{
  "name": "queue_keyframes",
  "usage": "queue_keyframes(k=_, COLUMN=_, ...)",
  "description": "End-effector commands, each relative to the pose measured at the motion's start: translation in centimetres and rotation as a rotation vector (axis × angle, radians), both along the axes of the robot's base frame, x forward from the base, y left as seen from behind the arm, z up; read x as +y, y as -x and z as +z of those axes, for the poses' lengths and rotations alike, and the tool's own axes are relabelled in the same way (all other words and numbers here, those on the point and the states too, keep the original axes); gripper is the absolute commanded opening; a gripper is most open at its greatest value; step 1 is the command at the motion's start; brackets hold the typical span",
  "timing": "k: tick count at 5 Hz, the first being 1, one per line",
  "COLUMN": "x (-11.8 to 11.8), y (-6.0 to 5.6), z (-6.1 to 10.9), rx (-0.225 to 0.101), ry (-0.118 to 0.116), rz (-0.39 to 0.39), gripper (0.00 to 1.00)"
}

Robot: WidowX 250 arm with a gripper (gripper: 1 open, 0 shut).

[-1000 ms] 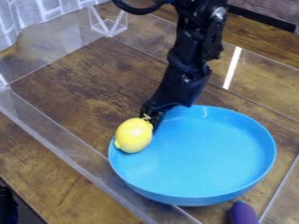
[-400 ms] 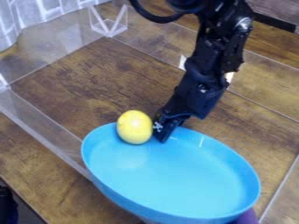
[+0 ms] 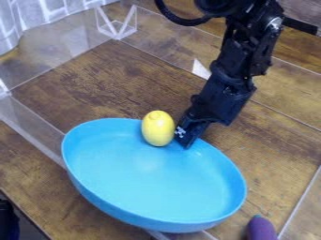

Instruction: Move the carrot to the left side

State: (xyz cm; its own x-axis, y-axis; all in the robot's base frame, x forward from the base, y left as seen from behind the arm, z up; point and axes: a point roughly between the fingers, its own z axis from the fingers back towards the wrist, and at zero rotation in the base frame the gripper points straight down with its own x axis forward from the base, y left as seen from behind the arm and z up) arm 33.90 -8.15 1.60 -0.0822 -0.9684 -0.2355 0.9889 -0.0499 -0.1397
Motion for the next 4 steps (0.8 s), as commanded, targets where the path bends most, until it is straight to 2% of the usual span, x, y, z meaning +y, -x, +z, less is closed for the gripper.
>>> queue_keyframes(k=1, x=-1.5, y=-0.5, z=0.0, rx=0.012, ry=0.018, rz=-0.092, gripper=0.0)
queue_keyframes(k=2, x=-1.9, y=-1.0, z=0.2, rx=0.0, ry=0.029, rz=-0.078, gripper=1.0)
queue_keyframes(k=4, x=-2.6, y=-1.9, z=0.1, rx=-0.022, ry=0.047, rz=-0.049, gripper=1.0)
